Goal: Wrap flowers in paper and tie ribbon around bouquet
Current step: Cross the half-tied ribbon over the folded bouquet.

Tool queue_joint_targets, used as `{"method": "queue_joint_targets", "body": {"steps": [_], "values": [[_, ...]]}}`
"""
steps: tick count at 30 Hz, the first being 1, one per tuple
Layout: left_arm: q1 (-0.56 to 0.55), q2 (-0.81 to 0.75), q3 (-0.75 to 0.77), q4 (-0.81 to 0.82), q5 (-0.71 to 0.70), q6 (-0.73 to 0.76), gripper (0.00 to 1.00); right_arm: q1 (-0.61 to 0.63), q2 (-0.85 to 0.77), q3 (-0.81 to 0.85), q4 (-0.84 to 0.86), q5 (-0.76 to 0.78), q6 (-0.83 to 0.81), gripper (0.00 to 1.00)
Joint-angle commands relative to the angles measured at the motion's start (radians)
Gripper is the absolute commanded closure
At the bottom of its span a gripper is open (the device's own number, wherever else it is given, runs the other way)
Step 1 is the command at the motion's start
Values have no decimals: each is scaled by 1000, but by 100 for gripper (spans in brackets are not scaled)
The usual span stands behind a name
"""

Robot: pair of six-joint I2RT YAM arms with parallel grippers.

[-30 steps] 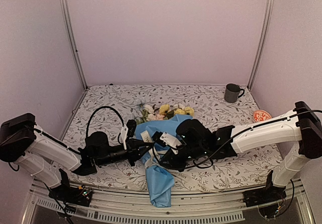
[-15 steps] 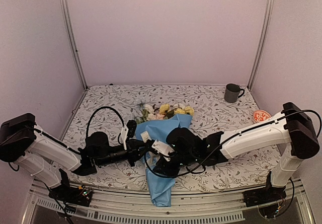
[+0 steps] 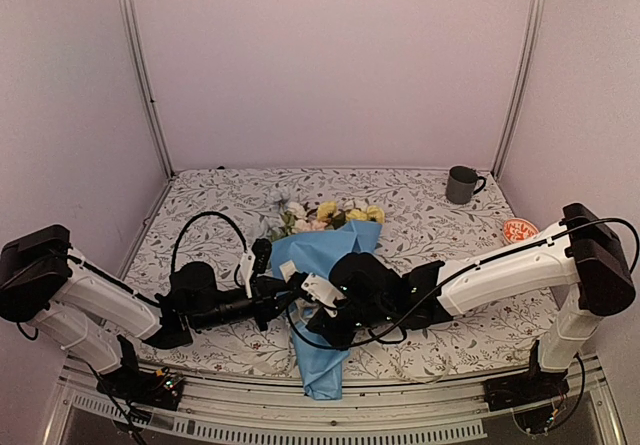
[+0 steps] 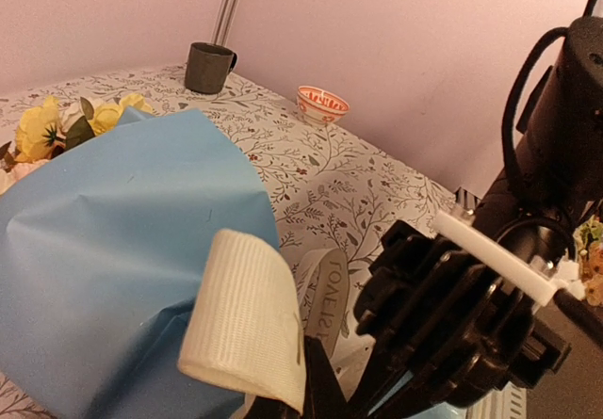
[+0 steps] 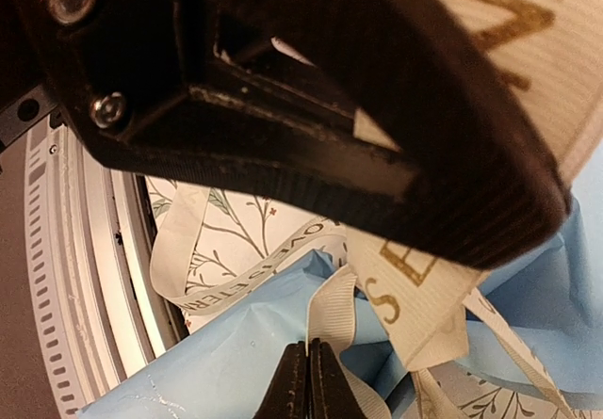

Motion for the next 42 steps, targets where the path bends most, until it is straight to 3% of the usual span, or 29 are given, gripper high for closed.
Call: {"method": "queue_joint_targets", "body": {"steps": [1,7,12,16,31,37,42], "values": [[8,-15,-4,-2,-2,16,100,0,-42,13,-7,57,10,93],[7,-15,-3,-6,-1,15,100,0,-59,9,-12,58,17,84],[9,-17,-5,-6,1,11,100,0,-46,7,-23,70,14,85],[8,-18,-4,-10,-2,12,100,0,-30,10,-26,50,2,75],[8,-8,-1,-10,-12,12,100,0,43,56,-12,117,-57,80],[7,-3,0,-10,-16,11,100,0,45,53,-13,110,-64,100],[8,-6,-4,-18,-18,11,100,0,3,44,-22,122,-47,100]]}}
